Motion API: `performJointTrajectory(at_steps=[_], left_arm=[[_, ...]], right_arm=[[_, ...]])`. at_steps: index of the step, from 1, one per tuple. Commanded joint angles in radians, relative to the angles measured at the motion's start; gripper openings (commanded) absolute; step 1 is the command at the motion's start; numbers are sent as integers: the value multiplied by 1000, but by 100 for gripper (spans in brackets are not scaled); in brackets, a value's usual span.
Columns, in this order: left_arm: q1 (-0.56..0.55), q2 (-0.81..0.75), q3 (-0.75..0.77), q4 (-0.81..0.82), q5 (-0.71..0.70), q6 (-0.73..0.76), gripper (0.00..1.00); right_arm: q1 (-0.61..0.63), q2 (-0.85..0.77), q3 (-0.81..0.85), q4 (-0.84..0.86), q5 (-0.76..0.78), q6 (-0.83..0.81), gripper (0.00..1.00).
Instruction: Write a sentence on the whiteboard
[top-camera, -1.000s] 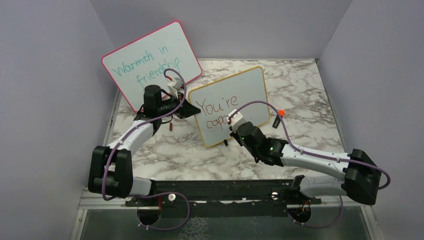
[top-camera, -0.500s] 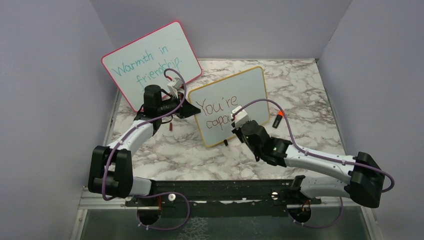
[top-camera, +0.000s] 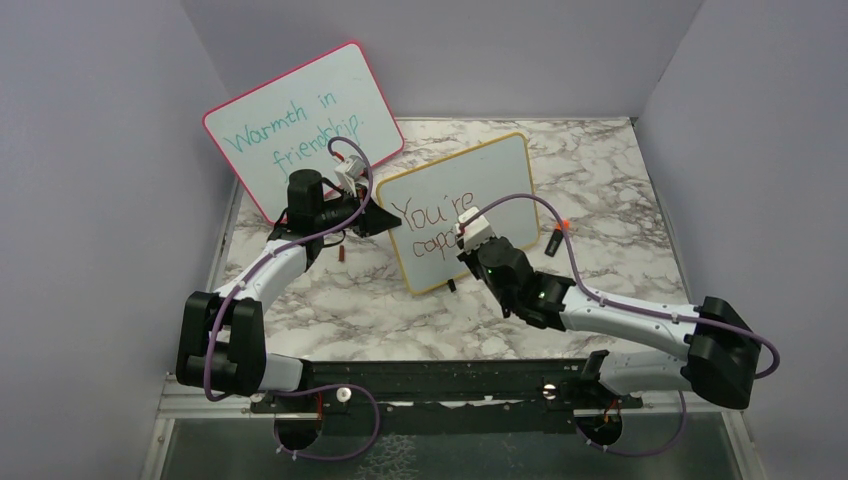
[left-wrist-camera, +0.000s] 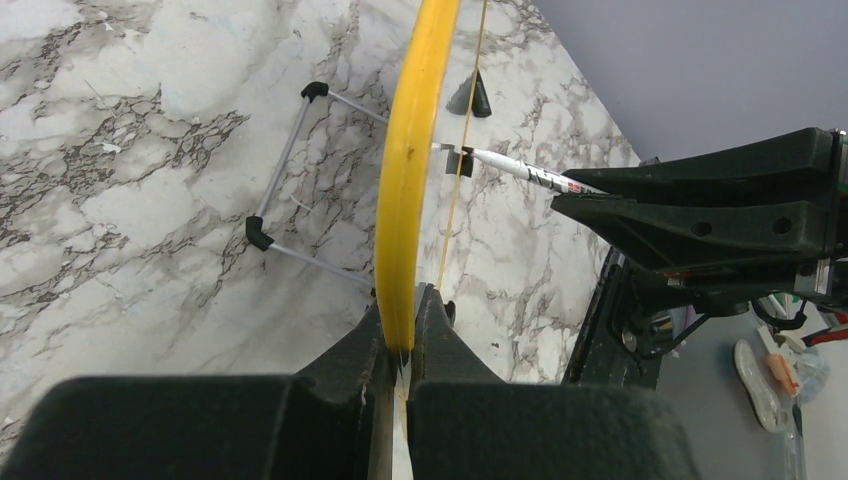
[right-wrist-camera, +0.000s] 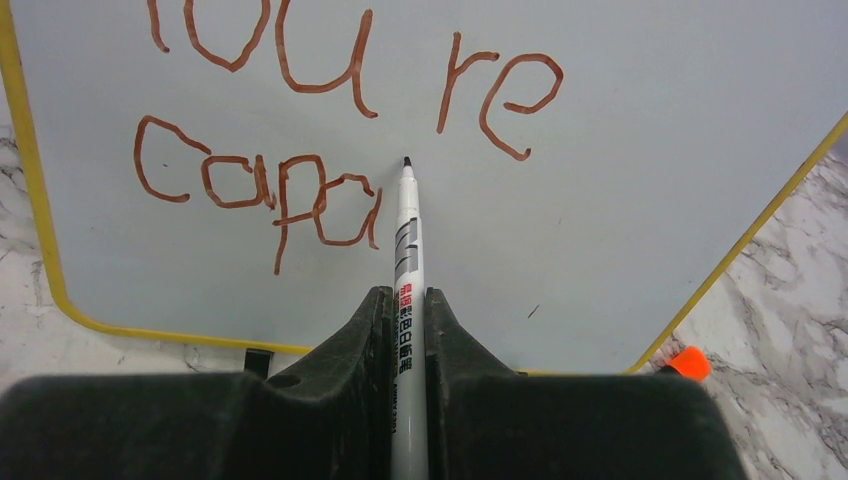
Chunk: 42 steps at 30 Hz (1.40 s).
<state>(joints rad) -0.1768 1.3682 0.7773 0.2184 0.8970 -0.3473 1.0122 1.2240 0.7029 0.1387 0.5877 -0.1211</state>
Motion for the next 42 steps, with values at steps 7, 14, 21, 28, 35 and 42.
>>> performJointTrajectory(at_steps=[7, 14, 21, 28, 35, 42], left_arm=[[-4, 29, -3, -97, -79, 68, 0], [-4, 30, -3, -97, -79, 68, 0], [-4, 30, -3, -97, -81, 68, 0], [-4, 32, -3, -97, -82, 67, 0], [-4, 32, -3, -97, -83, 67, 0], [-4, 28, -3, -99, -86, 68, 0]], right_arm=[[-15, 36, 40, 57, 37, -2, 1], [-18, 37, 41, -17, 13, 27, 1], [-18, 15, 30, -120, -12, 89, 1], [-18, -1, 15, -208, -48, 133, 1], [-18, -14, 3, -244, -72, 168, 1], [-18, -40, -3, -213, -42, 163, 1]])
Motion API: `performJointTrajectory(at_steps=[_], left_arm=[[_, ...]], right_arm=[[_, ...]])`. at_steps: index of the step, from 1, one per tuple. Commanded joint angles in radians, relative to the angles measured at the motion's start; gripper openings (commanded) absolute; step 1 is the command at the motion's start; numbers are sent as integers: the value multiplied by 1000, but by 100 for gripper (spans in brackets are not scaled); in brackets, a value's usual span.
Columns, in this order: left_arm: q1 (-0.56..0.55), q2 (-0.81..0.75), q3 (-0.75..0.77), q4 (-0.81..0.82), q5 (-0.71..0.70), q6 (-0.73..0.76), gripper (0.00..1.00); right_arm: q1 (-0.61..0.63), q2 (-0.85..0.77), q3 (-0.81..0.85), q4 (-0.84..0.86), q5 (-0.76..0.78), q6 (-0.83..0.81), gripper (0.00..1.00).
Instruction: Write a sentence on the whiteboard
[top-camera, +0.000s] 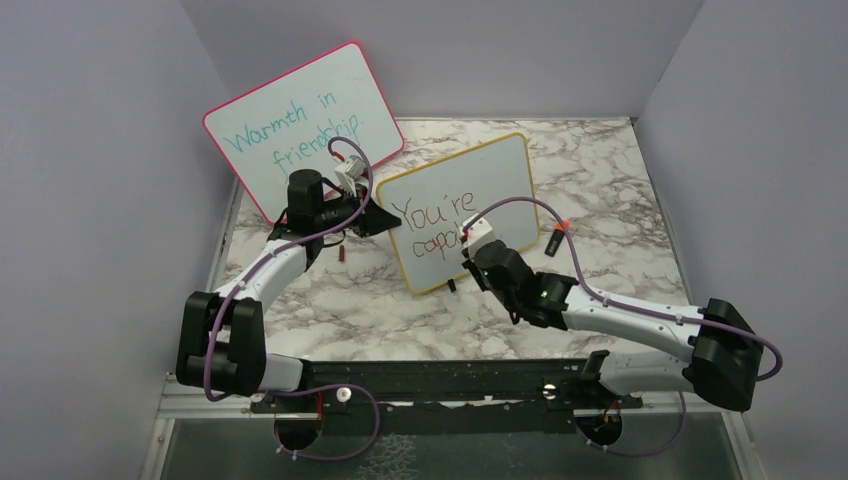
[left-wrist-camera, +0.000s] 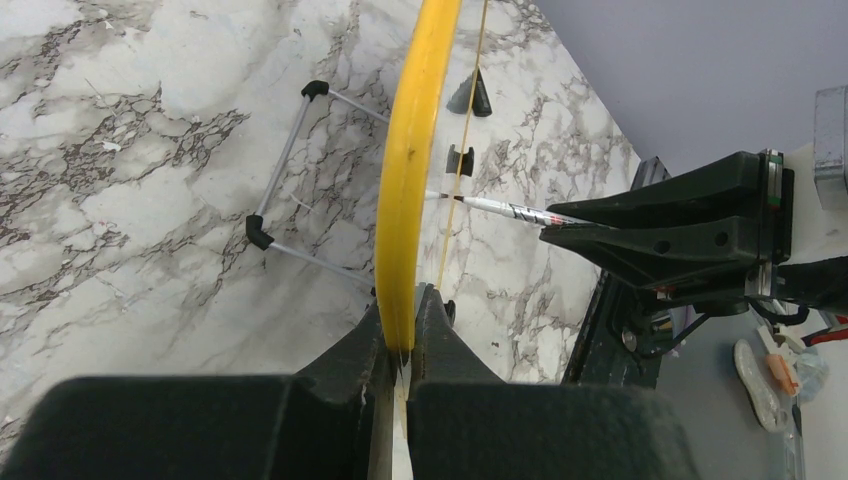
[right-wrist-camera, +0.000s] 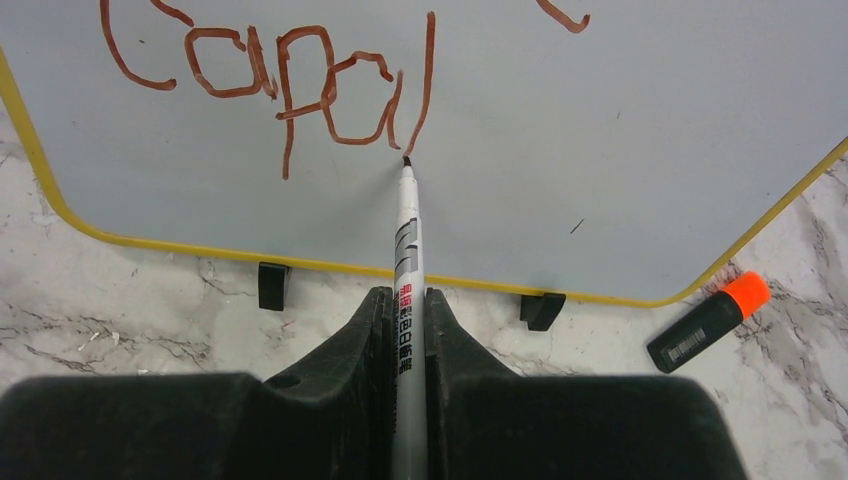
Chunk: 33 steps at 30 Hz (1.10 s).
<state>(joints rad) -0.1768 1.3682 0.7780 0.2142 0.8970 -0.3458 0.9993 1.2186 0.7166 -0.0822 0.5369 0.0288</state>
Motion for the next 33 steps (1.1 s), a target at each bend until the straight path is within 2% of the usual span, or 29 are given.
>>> performJointTrajectory(at_steps=[1, 14, 22, 33], left_arm=[[-4, 29, -3, -95, -87, 68, 0], [-4, 27, -3, -98, -87, 69, 0], [-5, 31, -1, -100, -86, 71, 0], [-4, 32, 0, -101, -86, 71, 0]], right_arm=[[-5, -45, -21, 19, 14, 10, 1], [-7, -10, -18, 163, 69, -65, 1], [-7, 14, -10, 170, 54, -73, 1], [-23, 16, -15, 139, 116, -52, 1]])
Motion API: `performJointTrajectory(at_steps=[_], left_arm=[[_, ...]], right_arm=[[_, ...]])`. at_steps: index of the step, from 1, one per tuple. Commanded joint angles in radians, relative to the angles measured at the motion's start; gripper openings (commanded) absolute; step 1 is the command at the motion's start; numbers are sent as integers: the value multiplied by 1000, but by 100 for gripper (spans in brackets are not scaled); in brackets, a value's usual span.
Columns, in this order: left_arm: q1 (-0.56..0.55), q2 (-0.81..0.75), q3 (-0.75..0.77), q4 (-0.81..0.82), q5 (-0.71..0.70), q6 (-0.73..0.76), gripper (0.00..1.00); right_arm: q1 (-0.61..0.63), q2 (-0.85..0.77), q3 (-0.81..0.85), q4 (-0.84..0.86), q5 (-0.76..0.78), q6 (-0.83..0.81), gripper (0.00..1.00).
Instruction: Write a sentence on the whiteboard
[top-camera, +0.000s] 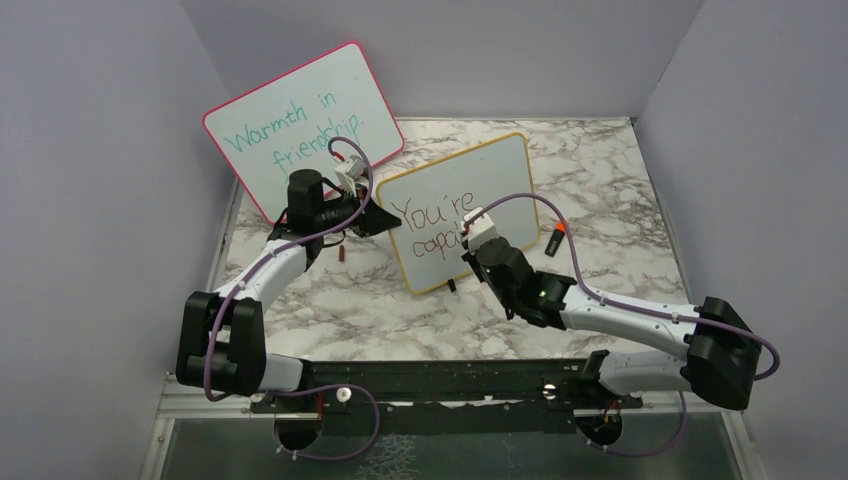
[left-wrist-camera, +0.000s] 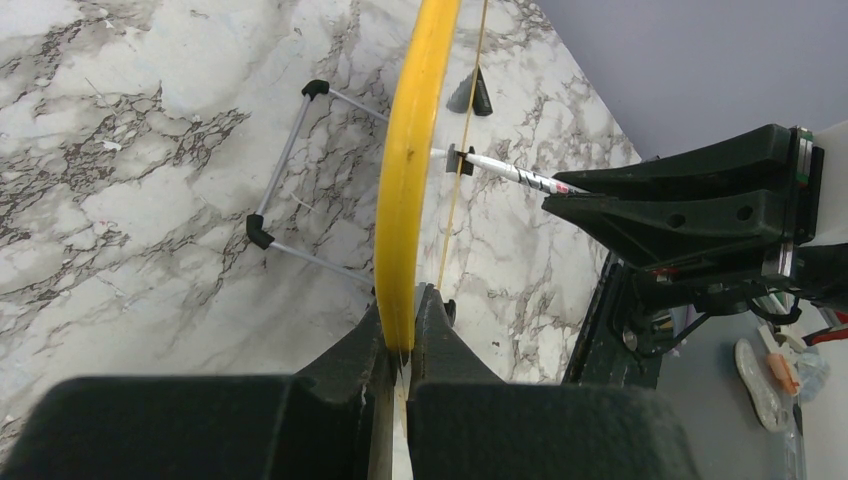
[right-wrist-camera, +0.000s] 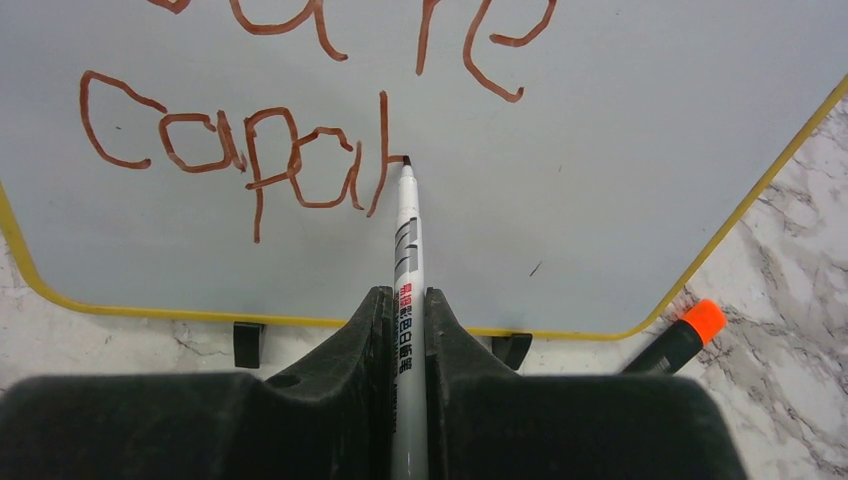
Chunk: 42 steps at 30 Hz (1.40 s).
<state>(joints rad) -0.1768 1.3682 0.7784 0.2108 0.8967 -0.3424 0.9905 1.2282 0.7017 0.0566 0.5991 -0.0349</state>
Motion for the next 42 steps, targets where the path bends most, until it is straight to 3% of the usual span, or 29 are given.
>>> performJointTrajectory(at_steps=[1, 14, 28, 42], left_arm=[[-5, 31, -1, -99, -86, 68, 0], [-4, 32, -1, -97, -87, 66, 0], [-4, 32, -1, -97, -87, 65, 0], [-4, 33, 2, -104, -91, 68, 0]], right_arm=[[-15, 5, -1, -8, 53, 14, 1], [-15, -20, -17, -138, -15, 98, 1], [-15, -10, -4, -109, -121, 96, 1], [-15, -15, 6, -84, -110, 96, 1]])
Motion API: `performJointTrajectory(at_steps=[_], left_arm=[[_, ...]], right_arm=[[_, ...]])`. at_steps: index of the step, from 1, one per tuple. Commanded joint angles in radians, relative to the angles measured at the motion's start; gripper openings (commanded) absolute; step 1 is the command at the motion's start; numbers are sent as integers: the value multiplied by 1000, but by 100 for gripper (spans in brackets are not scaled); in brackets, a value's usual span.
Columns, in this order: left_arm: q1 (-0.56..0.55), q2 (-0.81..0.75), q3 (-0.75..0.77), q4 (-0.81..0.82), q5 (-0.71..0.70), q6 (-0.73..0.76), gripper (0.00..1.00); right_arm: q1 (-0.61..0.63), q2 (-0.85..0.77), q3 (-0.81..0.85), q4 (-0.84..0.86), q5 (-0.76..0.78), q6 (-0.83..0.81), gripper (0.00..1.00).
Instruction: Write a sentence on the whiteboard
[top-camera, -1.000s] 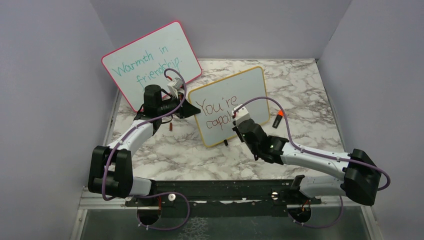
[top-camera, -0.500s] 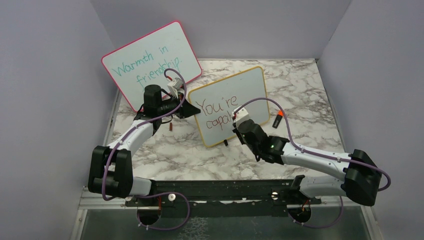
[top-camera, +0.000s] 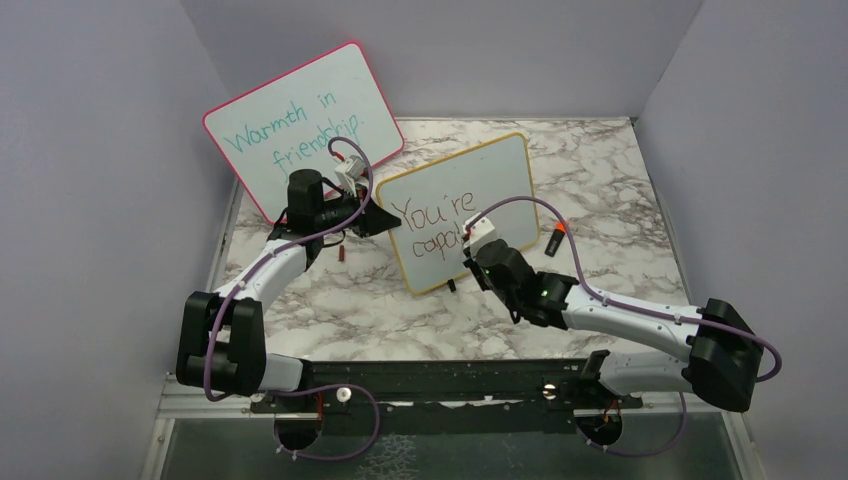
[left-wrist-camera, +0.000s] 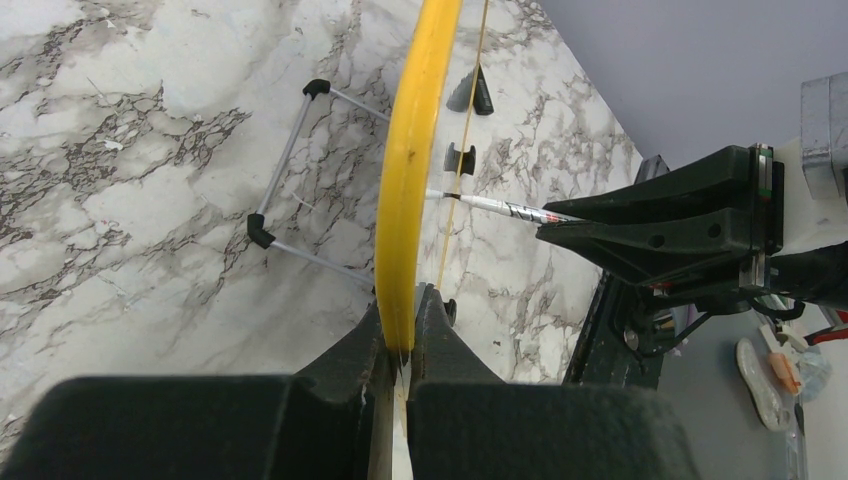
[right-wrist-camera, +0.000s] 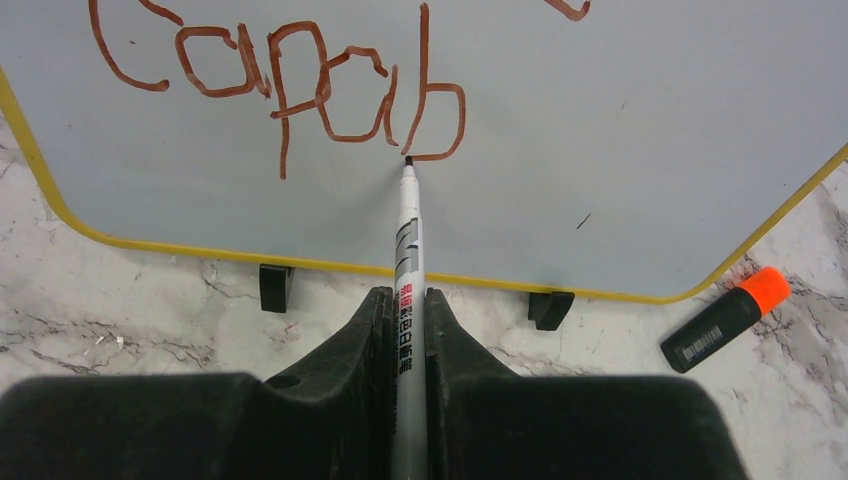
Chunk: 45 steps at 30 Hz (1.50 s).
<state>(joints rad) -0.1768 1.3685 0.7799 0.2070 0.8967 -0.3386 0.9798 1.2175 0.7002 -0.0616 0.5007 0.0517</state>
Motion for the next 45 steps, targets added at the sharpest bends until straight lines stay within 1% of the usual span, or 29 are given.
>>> performJointTrajectory(at_steps=[1, 7, 11, 14, 16, 23, 26, 37, 45], left_arm=[[-4, 32, 1, -102, -94, 65, 0], [-4, 32, 2, -109, -98, 67, 0], [-4, 32, 3, -110, -99, 69, 0], [-4, 32, 2, -110, -97, 68, 0], [-4, 33, 2, -110, -97, 69, 0], [-4, 35, 5, -109, -93, 69, 0], [-4, 35, 4, -110, -93, 69, 0], [-5, 40, 6, -110, -91, 70, 0], [-4, 40, 8, -113, -93, 73, 0]], right_arm=[[-4, -11, 6, 35, 3, 10, 1], [-4, -64, -3, 44, 47, -6, 1], [-8, -61, -6, 49, 107, -21, 1], [-20, -62, -11, 52, 124, -17, 1], [-26, -63, -12, 87, 129, -19, 1], [-42, -54, 5, 136, 115, -43, 1], [-51, -42, 12, 152, 99, -77, 1], [-65, 0, 32, 186, 69, -96, 1], [-70, 11, 43, 137, 50, -90, 1]])
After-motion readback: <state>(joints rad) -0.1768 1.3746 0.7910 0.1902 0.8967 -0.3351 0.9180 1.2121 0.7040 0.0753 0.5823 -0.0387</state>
